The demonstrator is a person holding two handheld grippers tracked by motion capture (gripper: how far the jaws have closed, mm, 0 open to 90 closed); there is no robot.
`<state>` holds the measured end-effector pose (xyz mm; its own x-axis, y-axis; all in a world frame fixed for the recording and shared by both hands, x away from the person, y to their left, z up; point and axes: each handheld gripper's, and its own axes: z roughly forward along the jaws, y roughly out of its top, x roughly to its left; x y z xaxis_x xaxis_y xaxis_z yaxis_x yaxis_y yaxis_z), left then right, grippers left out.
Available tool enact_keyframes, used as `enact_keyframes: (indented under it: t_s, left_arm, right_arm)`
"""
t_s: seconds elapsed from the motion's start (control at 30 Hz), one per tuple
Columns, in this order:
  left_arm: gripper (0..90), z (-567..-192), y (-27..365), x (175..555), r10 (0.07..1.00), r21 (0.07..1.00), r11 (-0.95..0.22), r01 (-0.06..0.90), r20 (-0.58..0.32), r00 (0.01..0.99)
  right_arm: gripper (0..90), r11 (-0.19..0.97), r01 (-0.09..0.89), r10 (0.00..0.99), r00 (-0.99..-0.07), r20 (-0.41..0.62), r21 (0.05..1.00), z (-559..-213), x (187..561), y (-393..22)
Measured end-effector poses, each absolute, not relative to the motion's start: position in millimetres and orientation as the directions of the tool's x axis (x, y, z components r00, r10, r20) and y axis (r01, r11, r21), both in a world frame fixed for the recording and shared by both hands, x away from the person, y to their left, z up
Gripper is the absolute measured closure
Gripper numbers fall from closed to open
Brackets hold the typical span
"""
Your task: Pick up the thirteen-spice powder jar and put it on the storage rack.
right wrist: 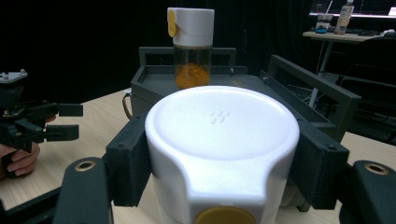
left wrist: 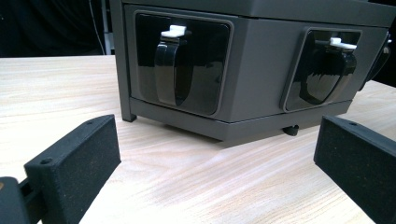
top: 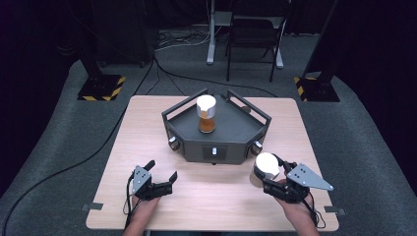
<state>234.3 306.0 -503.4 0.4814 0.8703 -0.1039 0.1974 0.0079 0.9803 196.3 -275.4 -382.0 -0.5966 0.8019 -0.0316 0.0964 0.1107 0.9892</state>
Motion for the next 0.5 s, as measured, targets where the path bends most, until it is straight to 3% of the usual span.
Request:
enact_keyframes:
  t_s: [0.5]
  left_arm:
    - [0.1, -504, 307, 234, 0.869, 0.980, 0.017, 0.197, -0.112, 0.482]
  right_arm:
    - [29.8, 0.119, 0.068, 0.786, -0.615, -0.053, 0.991, -361, 214, -260]
